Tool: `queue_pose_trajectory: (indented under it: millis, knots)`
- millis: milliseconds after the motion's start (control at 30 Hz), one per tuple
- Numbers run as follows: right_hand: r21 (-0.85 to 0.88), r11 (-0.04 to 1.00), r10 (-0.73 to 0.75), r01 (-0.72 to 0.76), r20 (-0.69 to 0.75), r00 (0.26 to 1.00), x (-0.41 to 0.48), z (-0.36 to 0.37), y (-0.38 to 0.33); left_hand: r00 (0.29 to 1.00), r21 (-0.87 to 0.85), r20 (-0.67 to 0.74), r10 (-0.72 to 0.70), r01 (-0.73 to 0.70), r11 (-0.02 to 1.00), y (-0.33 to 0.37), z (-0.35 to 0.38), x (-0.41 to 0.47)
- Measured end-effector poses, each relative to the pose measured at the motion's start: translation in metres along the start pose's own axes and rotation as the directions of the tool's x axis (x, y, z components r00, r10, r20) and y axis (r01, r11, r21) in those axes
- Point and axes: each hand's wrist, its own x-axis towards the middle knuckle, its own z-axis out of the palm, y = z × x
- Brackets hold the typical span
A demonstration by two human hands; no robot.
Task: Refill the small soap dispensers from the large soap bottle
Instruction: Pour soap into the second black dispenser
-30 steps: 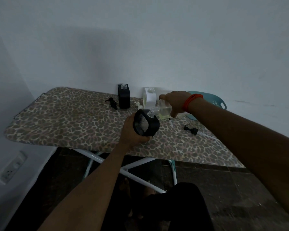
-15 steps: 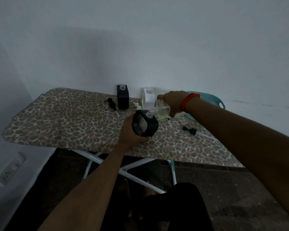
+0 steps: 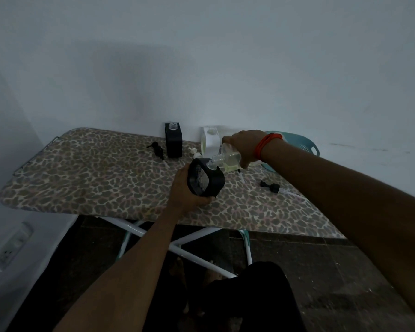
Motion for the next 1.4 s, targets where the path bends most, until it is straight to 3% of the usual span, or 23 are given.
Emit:
queue_pose_trajectory:
  millis: [1400]
  knots:
    - [-0.020,0.999,0.035,-0.034,0.020,0.999,-0.010,-0.014,-0.013,0.999,-0.026,-0.012,0.038,-0.038,0.999,-0.005,0.002,0.001]
